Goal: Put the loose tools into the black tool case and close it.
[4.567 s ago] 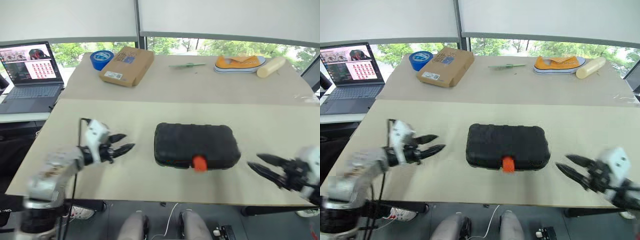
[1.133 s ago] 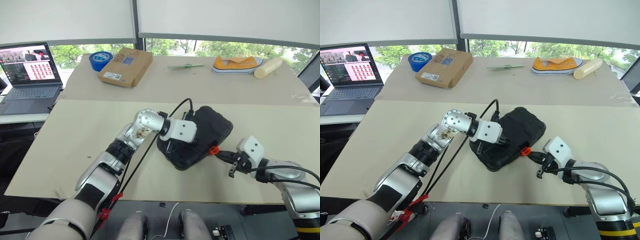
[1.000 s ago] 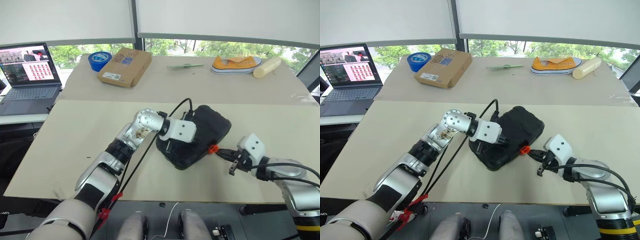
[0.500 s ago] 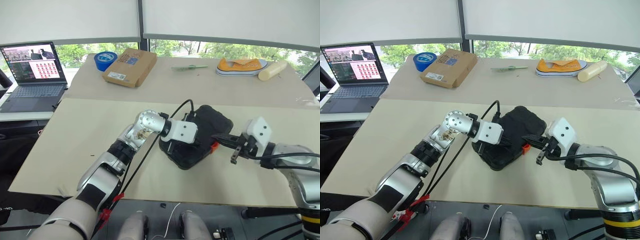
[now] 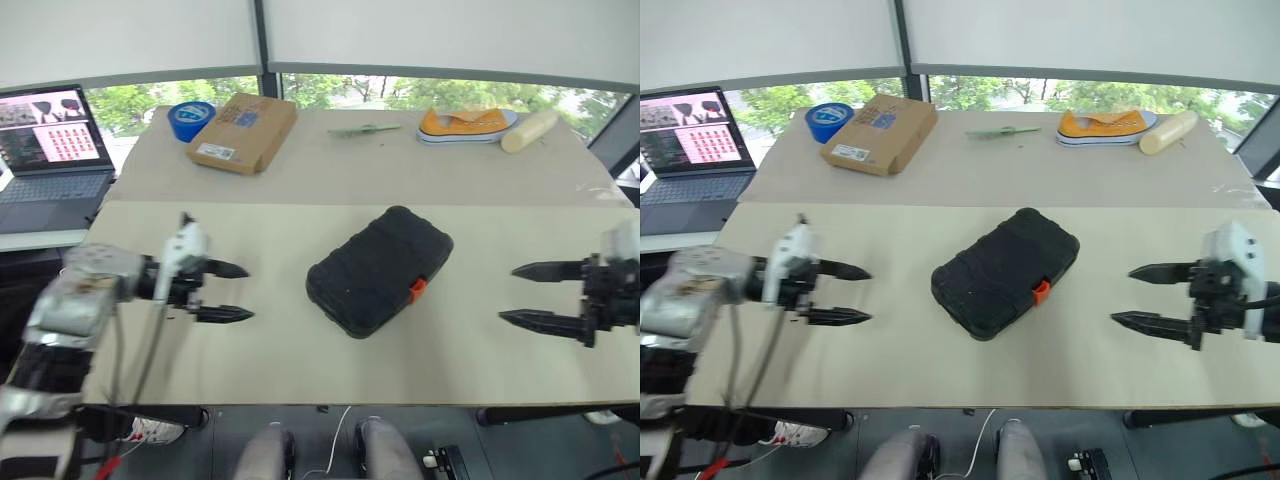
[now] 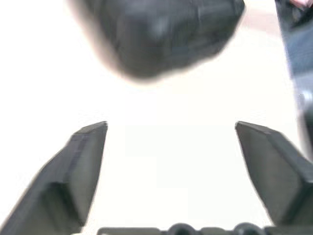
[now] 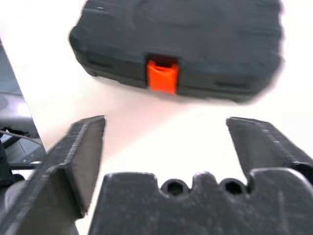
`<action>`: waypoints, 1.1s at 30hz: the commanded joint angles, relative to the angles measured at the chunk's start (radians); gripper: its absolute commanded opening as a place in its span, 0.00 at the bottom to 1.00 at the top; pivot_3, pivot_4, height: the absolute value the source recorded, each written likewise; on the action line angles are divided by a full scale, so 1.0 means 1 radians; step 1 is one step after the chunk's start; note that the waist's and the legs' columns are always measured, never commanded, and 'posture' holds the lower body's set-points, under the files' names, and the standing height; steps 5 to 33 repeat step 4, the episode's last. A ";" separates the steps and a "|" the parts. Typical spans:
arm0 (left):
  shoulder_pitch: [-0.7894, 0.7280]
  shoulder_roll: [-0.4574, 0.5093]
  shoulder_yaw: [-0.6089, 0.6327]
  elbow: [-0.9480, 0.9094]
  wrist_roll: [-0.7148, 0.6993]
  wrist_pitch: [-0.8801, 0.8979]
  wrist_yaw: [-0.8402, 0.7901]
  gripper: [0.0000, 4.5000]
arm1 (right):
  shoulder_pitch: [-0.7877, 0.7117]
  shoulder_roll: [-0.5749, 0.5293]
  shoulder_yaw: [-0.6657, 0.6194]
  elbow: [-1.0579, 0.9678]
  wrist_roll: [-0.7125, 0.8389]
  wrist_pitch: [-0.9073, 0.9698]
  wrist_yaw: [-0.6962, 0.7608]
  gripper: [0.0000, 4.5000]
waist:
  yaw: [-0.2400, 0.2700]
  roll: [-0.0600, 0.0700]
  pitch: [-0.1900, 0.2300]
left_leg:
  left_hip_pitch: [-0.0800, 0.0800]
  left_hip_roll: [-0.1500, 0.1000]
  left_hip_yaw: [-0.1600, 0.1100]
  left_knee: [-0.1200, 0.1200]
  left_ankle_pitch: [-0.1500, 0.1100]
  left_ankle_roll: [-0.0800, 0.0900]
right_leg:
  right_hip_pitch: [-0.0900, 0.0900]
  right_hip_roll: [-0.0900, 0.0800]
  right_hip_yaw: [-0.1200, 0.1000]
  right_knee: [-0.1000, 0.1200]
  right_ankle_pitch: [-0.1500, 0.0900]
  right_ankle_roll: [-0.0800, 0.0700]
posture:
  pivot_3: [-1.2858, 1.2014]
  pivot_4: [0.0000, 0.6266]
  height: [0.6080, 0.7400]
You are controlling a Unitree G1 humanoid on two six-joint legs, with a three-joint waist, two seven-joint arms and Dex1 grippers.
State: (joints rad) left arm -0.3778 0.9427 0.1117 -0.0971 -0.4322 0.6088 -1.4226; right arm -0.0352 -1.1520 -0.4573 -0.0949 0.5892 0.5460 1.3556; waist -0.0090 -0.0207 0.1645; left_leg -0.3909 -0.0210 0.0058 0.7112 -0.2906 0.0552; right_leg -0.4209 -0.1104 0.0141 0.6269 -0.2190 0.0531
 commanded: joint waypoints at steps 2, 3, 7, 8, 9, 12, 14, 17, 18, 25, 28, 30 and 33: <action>0.156 0.034 0.212 -0.131 -0.100 0.089 0.081 0.99 | -0.020 -0.018 -0.054 0.063 0.039 0.017 0.045 1.00 | 0.017 0.001 0.000 | 0.001 -0.002 0.000 0.000 0.000 0.000 | 0.001 -0.003 0.000 0.000 0.000 0.000 | 0.52 0.24 0.96; 0.186 0.030 0.230 -0.148 -0.105 0.090 0.097 0.99 | -0.017 -0.011 -0.054 0.060 0.043 0.020 0.043 1.00 | 0.018 0.001 0.000 | 0.001 -0.002 0.000 0.000 0.000 0.000 | 0.001 -0.003 0.000 0.000 0.000 0.000 | 0.52 0.24 0.96; 0.206 0.029 0.241 -0.161 -0.112 0.091 0.109 0.99 | -0.016 -0.007 -0.052 0.059 0.045 0.021 0.042 1.00 | 0.018 0.001 0.000 | 0.001 -0.002 0.000 0.000 0.000 0.000 | 0.001 -0.003 0.000 0.000 0.000 0.000 | 0.52 0.24 0.96; 0.206 0.029 0.241 -0.161 -0.112 0.091 0.109 0.99 | -0.016 -0.007 -0.052 0.059 0.045 0.021 0.042 1.00 | 0.018 0.001 0.000 | 0.001 -0.002 0.000 0.000 0.000 0.000 | 0.001 -0.003 0.000 0.000 0.000 0.000 | 0.52 0.24 0.96; 0.206 0.029 0.241 -0.161 -0.112 0.091 0.109 0.99 | -0.016 -0.007 -0.052 0.059 0.045 0.021 0.042 1.00 | 0.018 0.001 0.000 | 0.001 -0.002 0.000 0.000 0.000 0.000 | 0.001 -0.003 0.000 0.000 0.000 0.000 | 0.52 0.24 0.96; 0.206 0.029 0.241 -0.161 -0.112 0.091 0.109 0.99 | -0.016 -0.007 -0.052 0.059 0.045 0.021 0.042 1.00 | 0.018 0.001 0.000 | 0.001 -0.002 0.000 0.000 0.000 0.000 | 0.001 -0.003 0.000 0.000 0.000 0.000 | 0.52 0.24 0.96; 0.206 0.029 0.241 -0.161 -0.112 0.091 0.109 0.99 | -0.016 -0.007 -0.052 0.059 0.045 0.021 0.042 1.00 | 0.018 0.001 0.000 | 0.001 -0.002 0.000 0.000 0.000 0.000 | 0.001 -0.003 0.000 0.000 0.000 0.000 | 0.52 0.24 0.96; 0.206 0.029 0.241 -0.161 -0.112 0.091 0.109 0.99 | -0.016 -0.007 -0.052 0.059 0.045 0.021 0.042 1.00 | 0.018 0.001 0.000 | 0.001 -0.002 0.000 0.000 0.000 0.000 | 0.001 -0.003 0.000 0.000 0.000 0.000 | 0.52 0.24 0.96; 0.206 0.029 0.241 -0.161 -0.112 0.091 0.109 0.99 | -0.016 -0.007 -0.052 0.059 0.045 0.021 0.042 1.00 | 0.018 0.001 0.000 | 0.001 -0.002 0.000 0.000 0.000 0.000 | 0.001 -0.003 0.000 0.000 0.000 0.000 | 0.52 0.24 0.96; 0.206 0.029 0.241 -0.161 -0.112 0.091 0.109 0.99 | -0.016 -0.007 -0.052 0.059 0.045 0.021 0.042 1.00 | 0.018 0.001 0.000 | 0.001 -0.002 0.000 0.000 0.000 0.000 | 0.001 -0.003 0.000 0.000 0.000 0.000 | 0.52 0.24 0.96; 0.206 0.029 0.241 -0.161 -0.112 0.091 0.109 0.99 | -0.016 -0.007 -0.052 0.059 0.045 0.021 0.042 1.00 | 0.018 0.001 0.000 | 0.001 -0.002 0.000 0.000 0.000 0.000 | 0.001 -0.003 0.000 0.000 0.000 0.000 | 0.52 0.24 0.96; 0.206 0.029 0.241 -0.161 -0.112 0.091 0.109 0.99 | -0.016 -0.007 -0.052 0.059 0.045 0.021 0.042 1.00 | 0.018 0.001 0.000 | 0.001 -0.002 0.000 0.000 0.000 0.000 | 0.001 -0.003 0.000 0.000 0.000 0.000 | 0.52 0.24 0.96; 0.206 0.029 0.241 -0.161 -0.112 0.091 0.109 0.99 | -0.016 -0.007 -0.052 0.059 0.045 0.021 0.042 1.00 | 0.018 0.001 0.000 | 0.001 -0.002 0.000 0.000 0.000 0.000 | 0.001 -0.003 0.000 0.000 0.000 0.000 | 0.52 0.24 0.96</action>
